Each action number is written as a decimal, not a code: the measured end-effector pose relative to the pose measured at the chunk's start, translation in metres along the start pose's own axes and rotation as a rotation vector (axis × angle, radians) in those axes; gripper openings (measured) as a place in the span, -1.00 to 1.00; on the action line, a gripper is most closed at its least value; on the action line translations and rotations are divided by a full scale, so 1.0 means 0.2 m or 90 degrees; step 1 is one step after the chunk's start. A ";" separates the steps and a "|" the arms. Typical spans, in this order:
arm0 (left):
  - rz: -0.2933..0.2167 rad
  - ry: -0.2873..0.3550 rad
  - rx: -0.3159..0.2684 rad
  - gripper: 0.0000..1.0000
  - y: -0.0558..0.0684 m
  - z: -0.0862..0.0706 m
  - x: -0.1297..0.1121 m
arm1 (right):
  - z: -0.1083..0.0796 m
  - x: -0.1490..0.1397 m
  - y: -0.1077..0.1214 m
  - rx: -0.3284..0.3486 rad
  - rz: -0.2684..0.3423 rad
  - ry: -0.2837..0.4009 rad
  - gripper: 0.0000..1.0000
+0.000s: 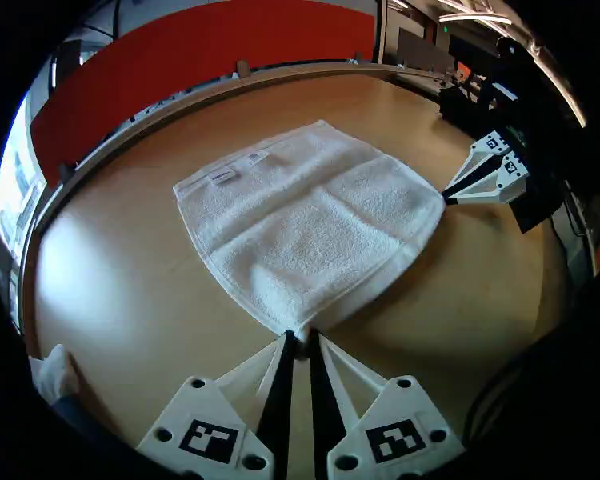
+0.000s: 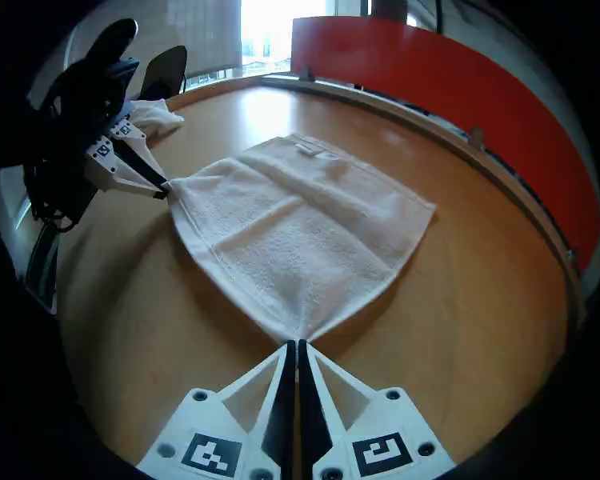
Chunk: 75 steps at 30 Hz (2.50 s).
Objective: Fold towel
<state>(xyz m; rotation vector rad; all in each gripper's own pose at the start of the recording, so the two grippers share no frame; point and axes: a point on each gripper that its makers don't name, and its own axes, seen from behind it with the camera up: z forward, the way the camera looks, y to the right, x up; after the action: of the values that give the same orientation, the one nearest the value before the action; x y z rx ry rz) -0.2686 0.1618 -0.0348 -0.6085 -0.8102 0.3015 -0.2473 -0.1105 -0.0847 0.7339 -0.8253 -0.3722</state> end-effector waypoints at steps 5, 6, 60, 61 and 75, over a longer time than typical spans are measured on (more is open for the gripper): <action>-0.007 0.006 -0.004 -0.74 0.00 -0.02 0.02 | -0.03 0.03 0.01 -0.005 0.007 0.011 -0.98; -0.008 0.008 -0.004 -0.74 0.00 -0.03 0.03 | -0.04 0.04 0.01 -0.006 0.009 0.013 -0.98; -0.099 -0.027 -0.044 -0.74 0.21 -0.61 0.18 | -0.62 0.45 -0.06 0.001 0.020 0.098 -0.98; -0.099 -0.027 -0.044 -0.74 0.21 -0.61 0.18 | -0.62 0.45 -0.05 0.001 0.019 0.097 -0.98; -0.112 -0.030 -0.035 -0.74 0.13 -0.51 0.25 | -0.55 0.49 0.02 -0.006 0.002 0.089 -0.98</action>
<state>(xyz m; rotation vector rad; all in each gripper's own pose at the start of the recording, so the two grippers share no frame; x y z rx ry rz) -0.1592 0.1652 -0.0762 -0.5790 -0.9131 0.1344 -0.1002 -0.1152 -0.0793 0.7413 -0.6919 -0.3182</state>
